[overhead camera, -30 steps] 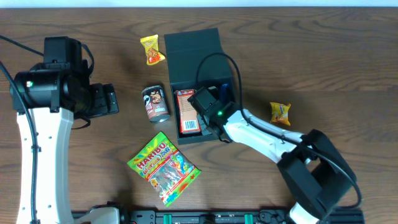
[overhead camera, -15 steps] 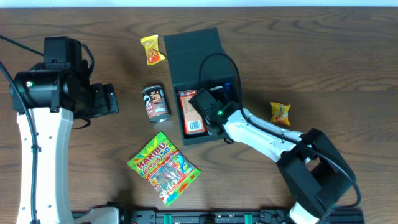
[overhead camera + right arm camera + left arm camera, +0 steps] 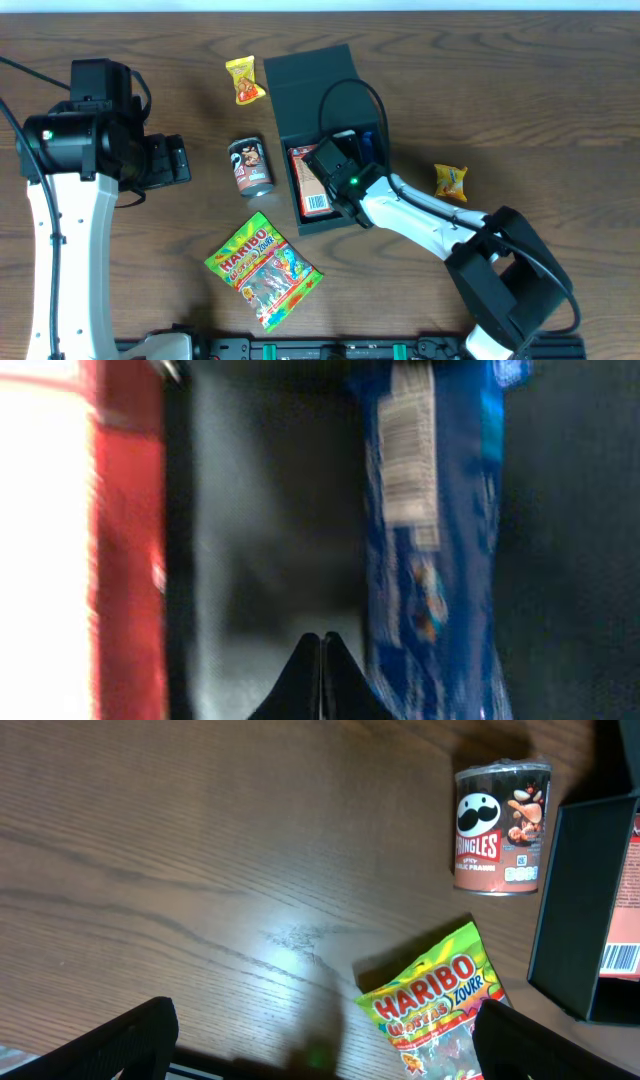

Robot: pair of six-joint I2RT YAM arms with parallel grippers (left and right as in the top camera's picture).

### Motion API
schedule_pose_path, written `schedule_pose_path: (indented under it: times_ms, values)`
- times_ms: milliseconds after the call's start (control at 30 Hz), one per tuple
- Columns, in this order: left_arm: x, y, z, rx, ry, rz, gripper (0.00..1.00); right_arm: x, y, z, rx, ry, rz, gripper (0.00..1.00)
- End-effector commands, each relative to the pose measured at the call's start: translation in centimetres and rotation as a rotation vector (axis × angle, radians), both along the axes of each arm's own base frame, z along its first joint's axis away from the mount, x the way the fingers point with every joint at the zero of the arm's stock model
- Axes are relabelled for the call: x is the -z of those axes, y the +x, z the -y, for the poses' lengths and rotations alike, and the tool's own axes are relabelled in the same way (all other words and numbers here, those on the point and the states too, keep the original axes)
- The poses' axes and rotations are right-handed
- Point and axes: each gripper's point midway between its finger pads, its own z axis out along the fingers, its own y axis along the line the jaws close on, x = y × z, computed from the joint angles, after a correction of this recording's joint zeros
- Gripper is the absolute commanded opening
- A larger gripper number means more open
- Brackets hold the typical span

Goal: Pack container
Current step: 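Move the right gripper left over the box to the Pringles can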

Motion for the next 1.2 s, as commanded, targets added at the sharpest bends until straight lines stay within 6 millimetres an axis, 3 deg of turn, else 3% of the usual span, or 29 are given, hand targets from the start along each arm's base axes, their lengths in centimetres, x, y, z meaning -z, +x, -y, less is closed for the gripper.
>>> schedule_pose_path:
  times_ms: [0, 200, 333, 467, 733, 833, 900, 1000, 1067, 1133, 1167]
  values:
    - [-0.1, 0.0, -0.2, -0.02, 0.002, 0.002, 0.95, -0.5, 0.9, 0.2, -0.034, -0.024, 0.022, 0.07]
    - [-0.1, 0.0, -0.2, -0.02, 0.002, 0.002, 0.95, -1.2, 2.0, 4.4, 0.049, -0.181, 0.07, 0.08]
    - [-0.1, 0.0, -0.2, -0.02, 0.002, 0.002, 0.95, -1.1, 2.6, 4.8, 0.068, -0.139, 0.052, 0.07]
    - [-0.1, 0.0, -0.2, -0.02, 0.002, 0.002, 0.95, -2.6, 3.3, 3.0, 0.043, -0.065, 0.05, 0.04]
    - [-0.1, 0.0, -0.2, -0.02, 0.002, 0.002, 0.95, -9.5, 3.2, -1.7, -0.047, 0.082, 0.05, 0.08]
    - [-0.1, 0.0, -0.2, -0.02, 0.002, 0.002, 0.95, -10.7, 2.2, -3.8, -0.067, 0.21, -0.01, 0.07]
    - [-0.1, 0.0, -0.2, -0.02, 0.002, 0.002, 0.95, -10.7, 1.8, -4.7, 0.018, 0.315, -0.044, 0.09]
    - [-0.1, 0.0, -0.2, -0.02, 0.002, 0.002, 0.95, -11.3, 1.4, -6.9, -0.029, 0.428, -0.08, 0.32]
    - [-0.1, 0.0, -0.2, -0.02, 0.002, 0.002, 0.95, -12.0, 1.0, -8.9, -0.179, 0.471, -0.085, 0.57]
    - [-0.1, 0.0, -0.2, -0.02, 0.002, 0.002, 0.95, -12.3, 1.0, -9.7, -0.2, 0.484, -0.07, 0.8]
    - [-0.1, 0.0, -0.2, -0.02, 0.002, 0.002, 0.95, -12.3, 0.9, -9.8, -0.181, 0.48, -0.061, 0.86]
